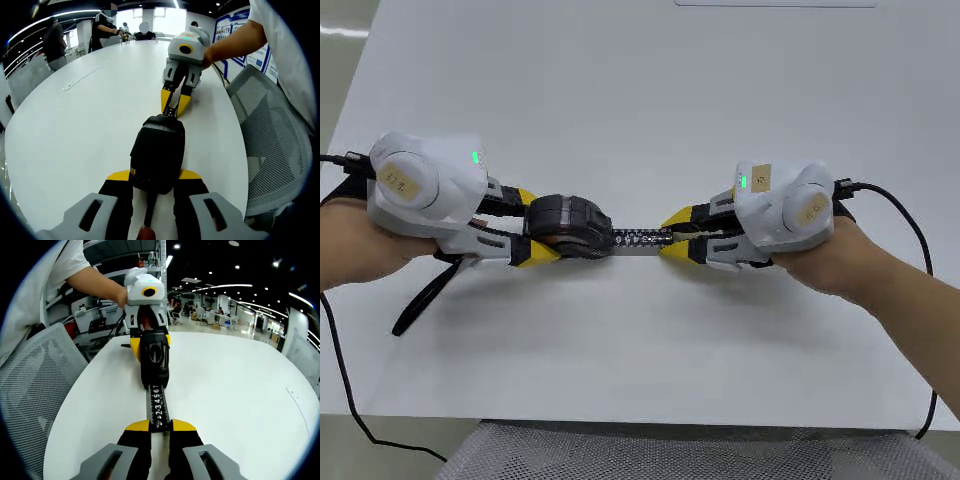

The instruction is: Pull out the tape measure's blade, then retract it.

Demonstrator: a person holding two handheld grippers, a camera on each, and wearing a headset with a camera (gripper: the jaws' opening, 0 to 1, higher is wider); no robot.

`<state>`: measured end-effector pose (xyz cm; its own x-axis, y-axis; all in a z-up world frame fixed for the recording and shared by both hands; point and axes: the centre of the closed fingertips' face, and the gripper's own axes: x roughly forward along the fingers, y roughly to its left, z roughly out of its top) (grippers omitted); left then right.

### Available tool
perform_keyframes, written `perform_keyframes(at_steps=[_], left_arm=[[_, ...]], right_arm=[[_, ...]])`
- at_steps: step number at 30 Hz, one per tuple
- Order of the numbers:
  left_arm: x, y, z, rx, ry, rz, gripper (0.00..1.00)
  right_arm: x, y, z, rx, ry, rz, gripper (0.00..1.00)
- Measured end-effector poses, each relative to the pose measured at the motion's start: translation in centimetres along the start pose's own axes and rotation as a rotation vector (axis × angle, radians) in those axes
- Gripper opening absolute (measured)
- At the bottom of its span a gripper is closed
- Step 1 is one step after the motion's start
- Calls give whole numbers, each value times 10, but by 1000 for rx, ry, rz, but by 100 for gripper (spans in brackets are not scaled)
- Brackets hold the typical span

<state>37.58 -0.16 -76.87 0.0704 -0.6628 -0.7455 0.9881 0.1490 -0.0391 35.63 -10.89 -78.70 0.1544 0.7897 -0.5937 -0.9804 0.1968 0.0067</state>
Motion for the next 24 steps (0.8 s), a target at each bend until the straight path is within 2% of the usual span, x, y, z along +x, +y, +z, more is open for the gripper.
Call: perform_keyframes(at_steps=[24], left_arm=[[0,0,0,7,8,-4,26]], right_arm=[[-26,-1,-19,25,33,-28,8]])
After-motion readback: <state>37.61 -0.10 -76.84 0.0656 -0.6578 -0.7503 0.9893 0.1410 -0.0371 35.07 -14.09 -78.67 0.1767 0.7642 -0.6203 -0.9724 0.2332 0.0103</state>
